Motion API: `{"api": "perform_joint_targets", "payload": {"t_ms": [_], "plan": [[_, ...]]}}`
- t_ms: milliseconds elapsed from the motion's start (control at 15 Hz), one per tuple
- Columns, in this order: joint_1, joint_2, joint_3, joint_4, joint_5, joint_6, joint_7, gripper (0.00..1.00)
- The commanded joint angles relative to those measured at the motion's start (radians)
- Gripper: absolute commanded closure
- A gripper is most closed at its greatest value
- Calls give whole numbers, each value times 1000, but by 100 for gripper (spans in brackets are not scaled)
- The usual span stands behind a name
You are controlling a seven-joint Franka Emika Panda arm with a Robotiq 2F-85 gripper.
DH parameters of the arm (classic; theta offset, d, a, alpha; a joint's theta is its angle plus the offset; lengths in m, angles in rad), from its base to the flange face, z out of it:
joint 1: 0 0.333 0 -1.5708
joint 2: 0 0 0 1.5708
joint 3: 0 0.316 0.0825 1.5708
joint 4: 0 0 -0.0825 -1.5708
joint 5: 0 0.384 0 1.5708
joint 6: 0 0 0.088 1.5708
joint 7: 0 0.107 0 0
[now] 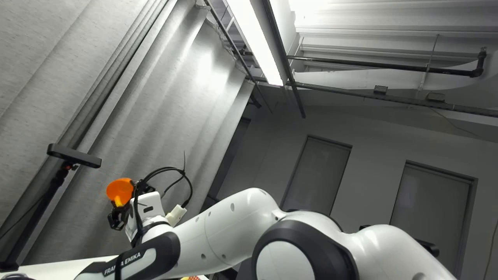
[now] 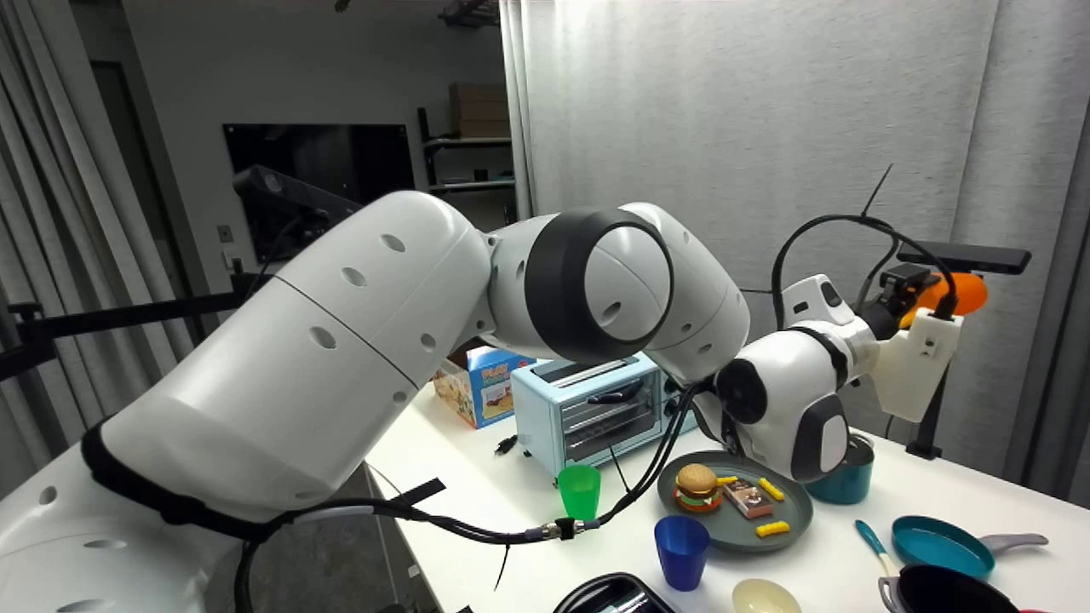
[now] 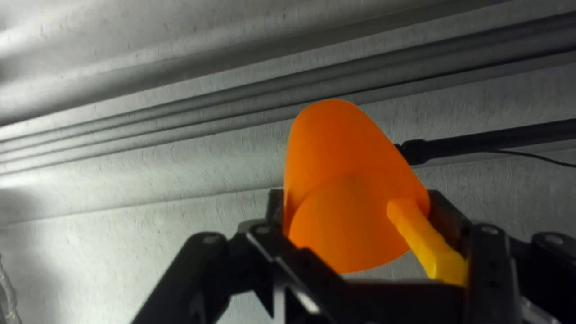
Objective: Take the orange cup and pour some of its contents into the pot and some onto the plate.
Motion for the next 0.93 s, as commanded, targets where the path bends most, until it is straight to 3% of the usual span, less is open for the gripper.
{"api": "perform_joint_targets", "payload": {"t_ms": [0, 333, 400, 600, 867], "plan": [[-33, -77, 24, -38, 54, -139, 84, 49], [-72, -126, 0, -24, 39, -395, 267, 49], [-103, -134, 33, -17, 44, -448, 267, 49], [-142, -145, 46, -4, 56, -614, 323, 49], [-136, -161, 9, -3, 116, -835, 385, 49]]}}
